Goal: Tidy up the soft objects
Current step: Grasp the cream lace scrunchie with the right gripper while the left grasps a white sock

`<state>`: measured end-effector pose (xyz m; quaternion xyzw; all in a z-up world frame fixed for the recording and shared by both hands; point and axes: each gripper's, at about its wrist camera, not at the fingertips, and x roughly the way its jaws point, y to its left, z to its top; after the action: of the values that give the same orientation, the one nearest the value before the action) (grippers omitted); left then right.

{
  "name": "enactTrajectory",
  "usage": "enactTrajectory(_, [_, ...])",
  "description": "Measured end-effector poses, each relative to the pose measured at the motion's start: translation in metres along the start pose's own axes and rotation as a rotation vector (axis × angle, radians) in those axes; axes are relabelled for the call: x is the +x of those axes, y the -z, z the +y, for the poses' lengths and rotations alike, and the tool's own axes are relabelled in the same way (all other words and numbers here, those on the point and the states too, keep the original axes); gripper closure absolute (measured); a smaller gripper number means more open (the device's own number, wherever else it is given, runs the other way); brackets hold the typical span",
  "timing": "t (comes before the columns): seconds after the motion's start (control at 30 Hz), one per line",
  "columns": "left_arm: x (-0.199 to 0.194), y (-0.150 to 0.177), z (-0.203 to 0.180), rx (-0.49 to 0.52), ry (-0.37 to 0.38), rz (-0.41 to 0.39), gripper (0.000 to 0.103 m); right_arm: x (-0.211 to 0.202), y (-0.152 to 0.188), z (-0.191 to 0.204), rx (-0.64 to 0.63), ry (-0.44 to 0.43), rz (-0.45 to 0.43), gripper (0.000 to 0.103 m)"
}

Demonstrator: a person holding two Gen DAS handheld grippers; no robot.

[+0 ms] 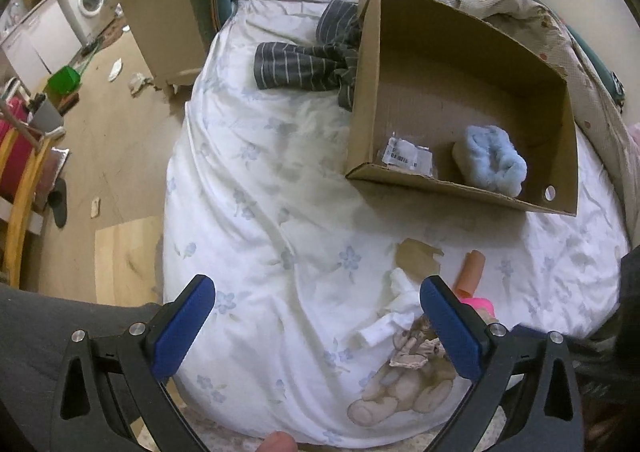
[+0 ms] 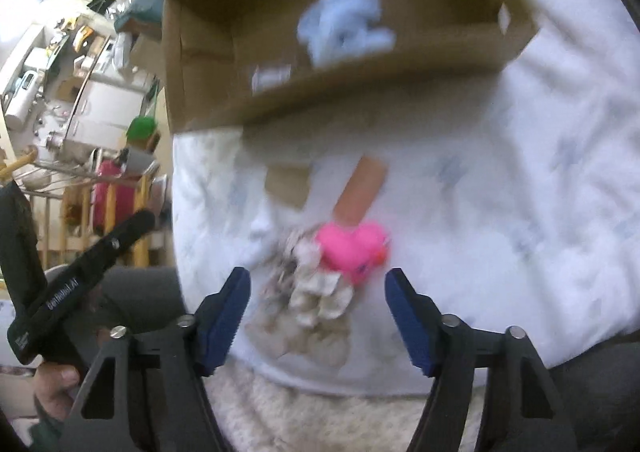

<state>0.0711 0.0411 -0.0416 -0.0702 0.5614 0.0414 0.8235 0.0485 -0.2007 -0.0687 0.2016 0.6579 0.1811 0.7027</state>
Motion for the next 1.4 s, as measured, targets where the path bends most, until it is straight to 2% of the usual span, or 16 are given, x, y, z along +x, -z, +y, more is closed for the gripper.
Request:
enactTrajectory(0.1, [0.002,-0.001,-0.002,0.000,0.004,0.006,0.001,0.018,0.002,0.004,-0.006,0.027,0.052,0.031])
enactTrajectory(0.2, [0.006,-0.001,-0.004,0.001,0.010,0.015,0.001,0.031,0.000,0.008,-0.012,0.043,0.080,0.042])
enactTrajectory(0.3, [0.007,0.000,-0.006,0.009,0.007,0.023,0.001,0.041,-0.002,0.008,-0.019,0.093,0.089,0.067])
enactTrajectory(0.43, [0.009,0.000,-0.007,0.008,0.009,0.032,0.001,0.032,-0.004,0.008,-0.050,0.113,0.046,0.085])
enactTrajectory(0.6, [0.018,0.001,-0.005,-0.007,0.003,0.075,0.001,0.004,-0.009,-0.001,-0.054,0.166,-0.049,0.086])
enactTrajectory(0.7, [0.024,0.002,-0.008,0.006,0.004,0.097,0.001,-0.011,-0.011,-0.006,-0.041,0.154,-0.084,0.086])
enactTrajectory(0.97, [0.045,0.004,-0.018,0.003,0.070,0.173,0.002,-0.051,-0.011,-0.009,-0.007,0.037,-0.241,0.086])
enactTrajectory(1.1, [0.061,0.004,-0.029,0.011,0.126,0.231,0.016,-0.054,-0.013,-0.010,-0.002,0.001,-0.245,0.086])
enactTrajectory(1.2, [0.074,0.007,-0.035,0.016,0.145,0.276,0.017,-0.051,-0.014,-0.012,0.009,-0.007,-0.231,0.086])
enactTrajectory(1.27, [0.082,0.009,-0.040,0.030,0.155,0.305,0.022,-0.048,-0.015,-0.012,0.009,-0.008,-0.231,0.086])
enactTrajectory(1.37, [0.091,0.010,-0.045,0.041,0.150,0.320,0.037,-0.050,-0.013,-0.014,0.011,0.004,-0.230,0.086])
enactTrajectory(1.4, [0.094,0.011,-0.046,0.042,0.154,0.330,0.045,-0.049,-0.013,-0.015,0.014,0.003,-0.228,0.086])
